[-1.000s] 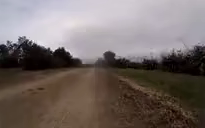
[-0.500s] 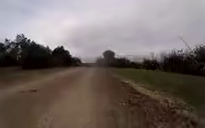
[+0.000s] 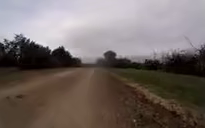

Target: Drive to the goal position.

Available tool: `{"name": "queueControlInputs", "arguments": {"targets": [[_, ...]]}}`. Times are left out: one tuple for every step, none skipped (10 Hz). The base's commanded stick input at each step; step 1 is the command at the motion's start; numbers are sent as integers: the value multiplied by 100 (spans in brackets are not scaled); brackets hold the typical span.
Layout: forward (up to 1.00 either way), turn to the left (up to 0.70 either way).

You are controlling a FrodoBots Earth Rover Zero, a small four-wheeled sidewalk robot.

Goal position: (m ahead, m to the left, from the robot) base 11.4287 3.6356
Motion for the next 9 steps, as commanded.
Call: {"name": "queueControlInputs", "arguments": {"targets": [[83, 8], [82, 4], [82, 0], [82, 0], [83, 0], [83, 0], [82, 0], [83, 0], [82, 0]]}}
